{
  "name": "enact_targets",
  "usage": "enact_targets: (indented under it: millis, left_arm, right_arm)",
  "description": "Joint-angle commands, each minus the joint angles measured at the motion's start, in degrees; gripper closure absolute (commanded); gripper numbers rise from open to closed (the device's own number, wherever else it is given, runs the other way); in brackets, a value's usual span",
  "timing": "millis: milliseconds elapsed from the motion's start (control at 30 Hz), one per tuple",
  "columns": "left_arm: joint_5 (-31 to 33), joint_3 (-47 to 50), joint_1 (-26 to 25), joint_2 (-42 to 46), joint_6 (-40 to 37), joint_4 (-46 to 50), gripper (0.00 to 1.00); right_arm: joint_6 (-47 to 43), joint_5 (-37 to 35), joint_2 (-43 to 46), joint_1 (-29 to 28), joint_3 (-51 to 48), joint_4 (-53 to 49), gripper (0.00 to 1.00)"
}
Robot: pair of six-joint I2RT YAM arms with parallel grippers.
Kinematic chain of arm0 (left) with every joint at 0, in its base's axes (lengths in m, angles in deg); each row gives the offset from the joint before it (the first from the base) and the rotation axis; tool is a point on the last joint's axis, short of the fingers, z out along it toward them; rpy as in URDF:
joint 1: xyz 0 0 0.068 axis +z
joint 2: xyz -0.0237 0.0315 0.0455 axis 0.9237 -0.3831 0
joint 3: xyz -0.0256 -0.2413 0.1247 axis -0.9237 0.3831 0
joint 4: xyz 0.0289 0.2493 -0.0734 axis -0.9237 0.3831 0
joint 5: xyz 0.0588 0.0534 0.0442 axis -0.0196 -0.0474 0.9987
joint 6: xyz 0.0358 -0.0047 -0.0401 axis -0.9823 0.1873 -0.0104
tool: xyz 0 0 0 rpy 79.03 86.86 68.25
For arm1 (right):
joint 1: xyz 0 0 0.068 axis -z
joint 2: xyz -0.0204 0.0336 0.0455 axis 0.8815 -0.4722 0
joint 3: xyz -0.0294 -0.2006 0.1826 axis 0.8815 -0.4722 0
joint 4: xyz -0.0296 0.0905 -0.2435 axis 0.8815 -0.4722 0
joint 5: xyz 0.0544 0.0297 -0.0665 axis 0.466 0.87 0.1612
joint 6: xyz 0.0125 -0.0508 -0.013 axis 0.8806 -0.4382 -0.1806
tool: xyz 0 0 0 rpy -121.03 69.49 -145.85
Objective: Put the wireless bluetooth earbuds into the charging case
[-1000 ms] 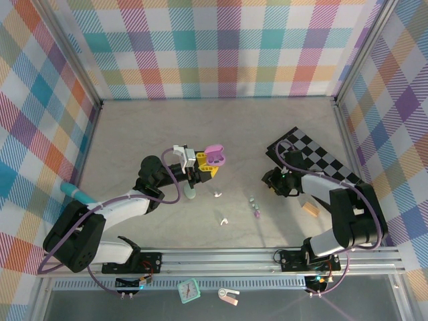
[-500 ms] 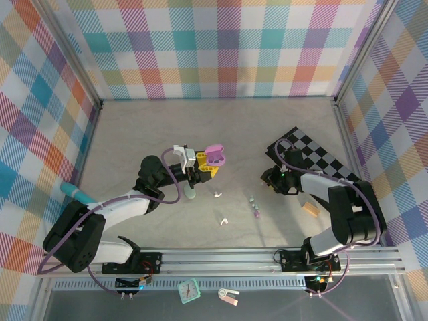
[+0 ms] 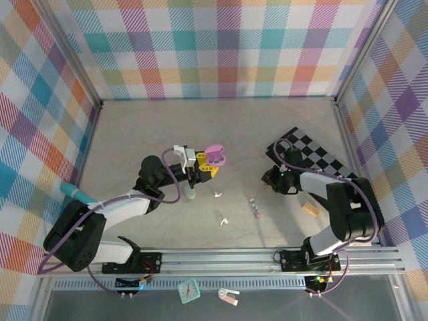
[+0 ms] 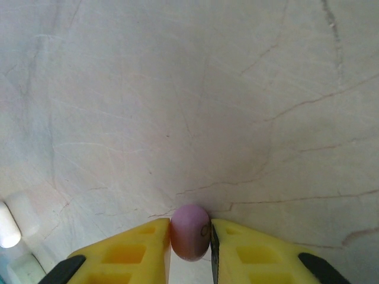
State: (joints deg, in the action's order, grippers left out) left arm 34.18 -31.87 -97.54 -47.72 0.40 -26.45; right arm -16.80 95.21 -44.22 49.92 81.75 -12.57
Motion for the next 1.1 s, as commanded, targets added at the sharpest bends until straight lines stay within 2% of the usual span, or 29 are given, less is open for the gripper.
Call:
enact_targets:
  millis: [0, 500, 1067]
  left_arm:
    - [-1.6, -0.7, 0.6, -0.7, -0.1, -2.8, 0.78]
    - [-2.0, -1.0, 0.6, -1.9, 0.7, -4.3, 0.78]
    - [-2.1, -0.7, 0.6, -1.8, 1.1, -4.9, 0.78]
  right_arm:
    - [-1.5, 1.2, -0.7, 0.2, 1.7, 0.9, 0.74]
    - [-0.9, 4.2, -2.5, 0.2, 2.2, 4.2, 0.68]
    - [-0.1, 4.4, -4.2, 0.2, 2.3, 5.4, 0.72]
